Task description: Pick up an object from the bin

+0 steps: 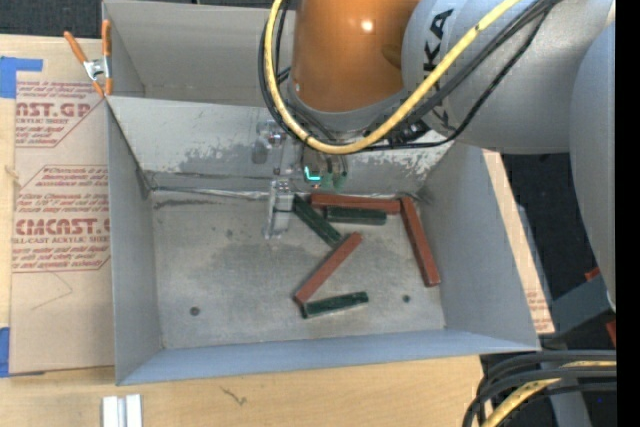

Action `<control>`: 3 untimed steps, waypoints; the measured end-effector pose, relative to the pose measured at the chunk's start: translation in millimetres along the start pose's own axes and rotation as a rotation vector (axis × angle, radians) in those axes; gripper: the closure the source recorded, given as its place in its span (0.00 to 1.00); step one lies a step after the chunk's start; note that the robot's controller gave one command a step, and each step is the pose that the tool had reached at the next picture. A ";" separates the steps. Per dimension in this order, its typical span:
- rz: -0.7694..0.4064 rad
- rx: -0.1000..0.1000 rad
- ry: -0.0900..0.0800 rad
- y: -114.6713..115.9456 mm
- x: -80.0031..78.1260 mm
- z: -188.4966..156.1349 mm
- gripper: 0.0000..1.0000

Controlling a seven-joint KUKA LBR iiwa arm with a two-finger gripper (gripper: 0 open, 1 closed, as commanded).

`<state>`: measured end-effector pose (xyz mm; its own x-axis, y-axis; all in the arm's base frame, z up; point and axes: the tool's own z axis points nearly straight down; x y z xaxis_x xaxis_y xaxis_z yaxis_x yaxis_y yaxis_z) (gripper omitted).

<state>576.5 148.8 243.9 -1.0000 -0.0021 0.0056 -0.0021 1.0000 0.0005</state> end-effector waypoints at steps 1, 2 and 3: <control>0.001 -0.001 -0.008 -0.8 -1.6 -4.4 0.00; -0.067 -0.002 -0.012 -44.2 15.5 35.9 0.00; -0.279 0.001 -0.010 -71.7 2.4 85.5 0.00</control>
Offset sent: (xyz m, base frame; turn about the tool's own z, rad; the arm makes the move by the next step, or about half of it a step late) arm -0.0523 -0.1433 -0.1229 -0.1908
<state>573.8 77.1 158.3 -0.9607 -0.2777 -0.0047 -0.2777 0.9607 -0.0007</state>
